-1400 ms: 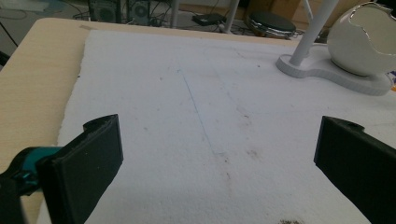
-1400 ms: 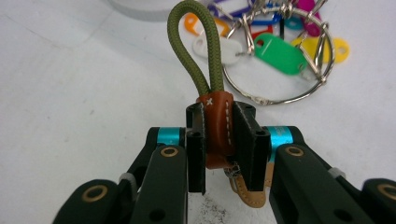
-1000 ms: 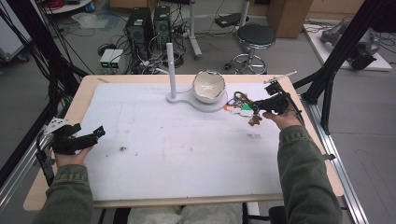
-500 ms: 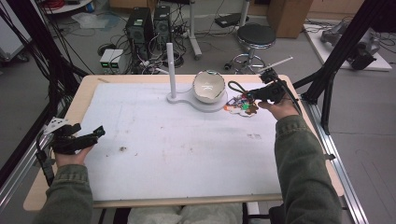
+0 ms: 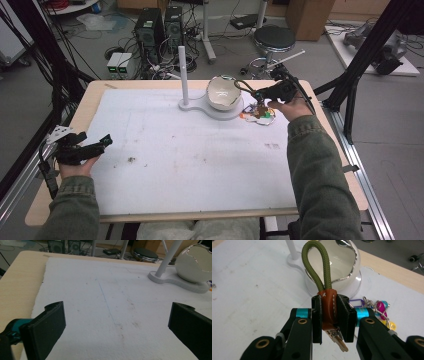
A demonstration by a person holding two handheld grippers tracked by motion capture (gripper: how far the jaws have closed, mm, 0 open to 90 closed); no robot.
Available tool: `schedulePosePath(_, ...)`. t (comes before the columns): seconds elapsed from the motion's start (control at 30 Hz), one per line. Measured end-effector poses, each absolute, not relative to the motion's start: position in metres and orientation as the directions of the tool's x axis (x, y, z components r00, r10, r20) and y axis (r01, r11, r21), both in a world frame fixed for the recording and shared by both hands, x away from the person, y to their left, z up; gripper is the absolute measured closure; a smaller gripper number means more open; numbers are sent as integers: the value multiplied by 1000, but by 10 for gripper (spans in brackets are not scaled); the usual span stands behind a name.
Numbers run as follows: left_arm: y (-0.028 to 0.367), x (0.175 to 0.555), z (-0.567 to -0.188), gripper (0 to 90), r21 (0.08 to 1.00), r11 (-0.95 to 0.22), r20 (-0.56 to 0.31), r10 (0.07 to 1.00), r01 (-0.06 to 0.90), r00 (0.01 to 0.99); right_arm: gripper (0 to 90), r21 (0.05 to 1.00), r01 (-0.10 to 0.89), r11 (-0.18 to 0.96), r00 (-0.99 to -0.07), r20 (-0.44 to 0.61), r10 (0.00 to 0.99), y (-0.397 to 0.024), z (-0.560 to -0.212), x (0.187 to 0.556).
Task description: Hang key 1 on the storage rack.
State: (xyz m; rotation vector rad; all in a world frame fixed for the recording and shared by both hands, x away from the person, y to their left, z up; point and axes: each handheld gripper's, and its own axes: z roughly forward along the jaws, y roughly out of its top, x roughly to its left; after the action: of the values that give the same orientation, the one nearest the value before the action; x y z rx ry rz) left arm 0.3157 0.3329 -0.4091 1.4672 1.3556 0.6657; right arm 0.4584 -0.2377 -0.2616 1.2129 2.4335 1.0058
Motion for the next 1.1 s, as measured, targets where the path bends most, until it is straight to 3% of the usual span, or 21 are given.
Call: schedulePosePath(1.1,333,316,-409,17,909,119,-226,946,400,232,748,663,526,532,-729,30,684,-144,-219,478)
